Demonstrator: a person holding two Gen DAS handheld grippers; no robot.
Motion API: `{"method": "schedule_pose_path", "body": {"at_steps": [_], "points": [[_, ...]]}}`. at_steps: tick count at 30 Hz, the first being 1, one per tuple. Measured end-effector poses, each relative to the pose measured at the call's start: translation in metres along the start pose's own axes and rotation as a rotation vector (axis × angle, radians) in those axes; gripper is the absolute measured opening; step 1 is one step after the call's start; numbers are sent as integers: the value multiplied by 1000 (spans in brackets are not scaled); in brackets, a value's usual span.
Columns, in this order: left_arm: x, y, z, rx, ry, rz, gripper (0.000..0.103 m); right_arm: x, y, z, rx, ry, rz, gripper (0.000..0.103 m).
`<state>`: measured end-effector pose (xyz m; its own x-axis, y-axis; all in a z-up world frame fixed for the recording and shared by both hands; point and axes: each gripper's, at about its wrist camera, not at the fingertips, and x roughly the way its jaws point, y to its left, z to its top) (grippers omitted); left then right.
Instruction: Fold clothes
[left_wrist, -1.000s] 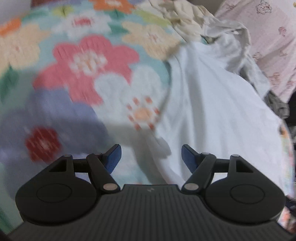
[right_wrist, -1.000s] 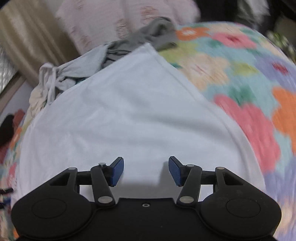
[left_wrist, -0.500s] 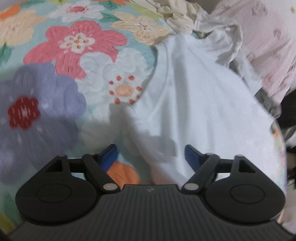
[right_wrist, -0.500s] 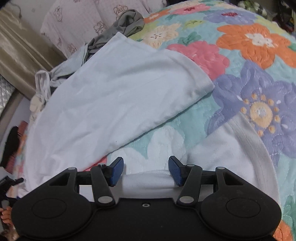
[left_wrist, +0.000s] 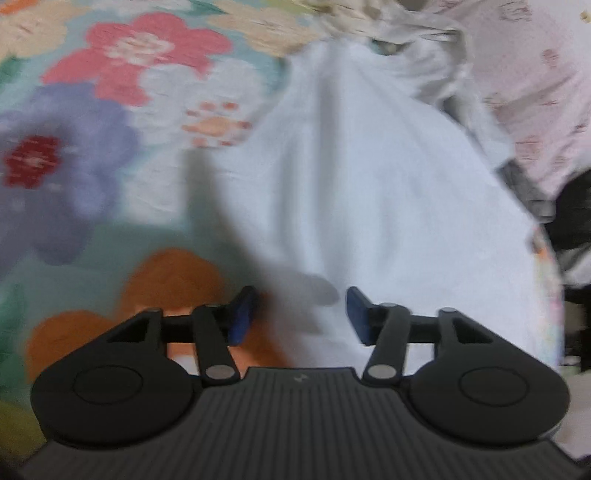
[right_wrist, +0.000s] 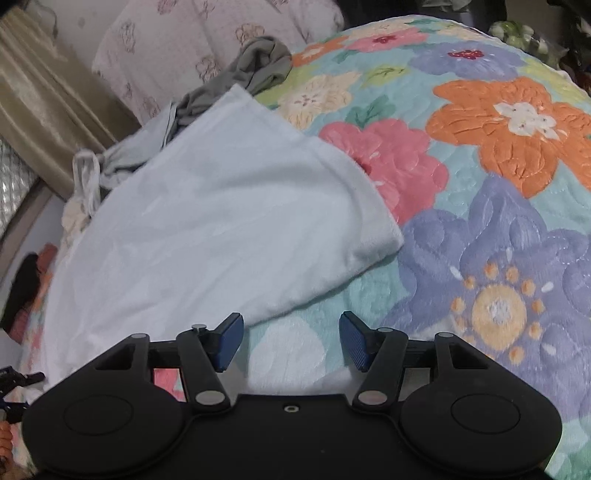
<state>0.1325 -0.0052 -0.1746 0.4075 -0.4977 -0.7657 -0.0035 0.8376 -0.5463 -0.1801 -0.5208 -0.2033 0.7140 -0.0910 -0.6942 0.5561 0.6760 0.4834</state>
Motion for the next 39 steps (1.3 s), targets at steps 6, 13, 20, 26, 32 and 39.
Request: {"method": "schedule_pose_path", "body": {"at_steps": [6,13,20,26,32,39], "points": [[8,-1,-13,7,-63,91,14,12,-16,13,135,-114,20,64],[13,29,-14,-61,-52,-31,6,24,8,5,56,-190,-79,58],[-45,12,-23,98,-163,23,5,-19,32,17,-44,-344,-62,5],[-34,32,-39,84,-105,143,3,-30,26,-12,-80,-289,-135,4],[-71,19,-45,123,-222,137,4,-28,-1,-19,-5,-264,-112,4],[-39,40,-54,40,-90,159,4,-30,9,-17,-81,-258,-202,3]]}}
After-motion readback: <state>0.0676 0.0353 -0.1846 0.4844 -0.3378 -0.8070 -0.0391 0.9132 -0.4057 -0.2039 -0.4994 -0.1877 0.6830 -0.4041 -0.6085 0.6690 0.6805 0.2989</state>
